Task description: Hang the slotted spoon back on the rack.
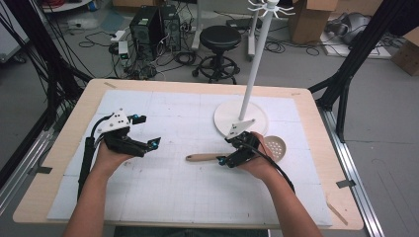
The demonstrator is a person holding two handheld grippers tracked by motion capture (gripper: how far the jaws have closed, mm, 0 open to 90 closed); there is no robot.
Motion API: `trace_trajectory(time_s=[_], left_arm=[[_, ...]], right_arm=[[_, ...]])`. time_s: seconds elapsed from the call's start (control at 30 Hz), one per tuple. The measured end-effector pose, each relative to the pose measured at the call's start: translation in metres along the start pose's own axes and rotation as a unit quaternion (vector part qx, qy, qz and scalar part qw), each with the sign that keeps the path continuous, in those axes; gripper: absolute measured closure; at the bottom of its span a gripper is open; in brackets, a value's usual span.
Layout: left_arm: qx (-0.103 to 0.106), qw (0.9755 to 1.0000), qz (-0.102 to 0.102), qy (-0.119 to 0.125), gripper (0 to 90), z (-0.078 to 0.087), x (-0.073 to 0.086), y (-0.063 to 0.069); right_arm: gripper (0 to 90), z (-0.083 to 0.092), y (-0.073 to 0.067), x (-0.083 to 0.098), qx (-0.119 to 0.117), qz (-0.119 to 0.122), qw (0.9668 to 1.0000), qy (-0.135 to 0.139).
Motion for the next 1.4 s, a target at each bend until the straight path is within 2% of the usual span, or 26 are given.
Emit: trace_trajectory(time_s=[0.17, 0.23, 0.47, 0.67, 0.93, 1.27, 1.4], left_arm=[[-0.01, 0.9999, -0.003, -0.007, 5.6, -0.001, 0.002, -0.003], [-0.009, 0.9999, -0.004, -0.008, 5.6, -0.002, 0.003, -0.002], [-0.008, 0.9999, -0.005, -0.006, 5.6, -0.001, 0.002, -0.001], [-0.009, 0.9999, -0.01, -0.006, 5.6, -0.002, 0.002, 0.0], [-0.008, 0.9999, -0.009, -0.003, 5.7, -0.001, 0.001, 0.0], [-0.005, 0.9999, -0.011, 0.0, 5.6, 0.0, 0.0, 0.001], [-0.005, 0.9999, -0.011, 0.0, 5.6, 0.0, 0.0, 0.001]], right_arm=[[28.4, -0.006, 0.0, 0.004, 0.0, 0.004, 0.9996, -0.027], [30.7, -0.007, 0.0, 0.005, -0.001, 0.005, 0.9995, -0.033], [43.7, -0.014, 0.0, 0.017, -0.007, 0.0, 0.9965, -0.083], [56.3, -0.016, -0.002, 0.018, -0.025, -0.008, 0.9953, -0.093], [59.0, -0.016, -0.004, 0.017, -0.018, -0.004, 0.9946, -0.102], [68.7, -0.015, -0.009, 0.014, -0.021, 0.016, 0.9923, -0.121], [70.8, -0.015, -0.01, 0.014, -0.021, 0.011, 0.9921, -0.123]])
Point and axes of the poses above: each handheld gripper's, and its own axes: z roughly backward along the jaws, x roughly out of its underside, y roughly to its right, the point moved 9 cm from there along -z, roughly forward along the jaws, and after that the axes turned 6 degrees about z, right-handed, at the moved point
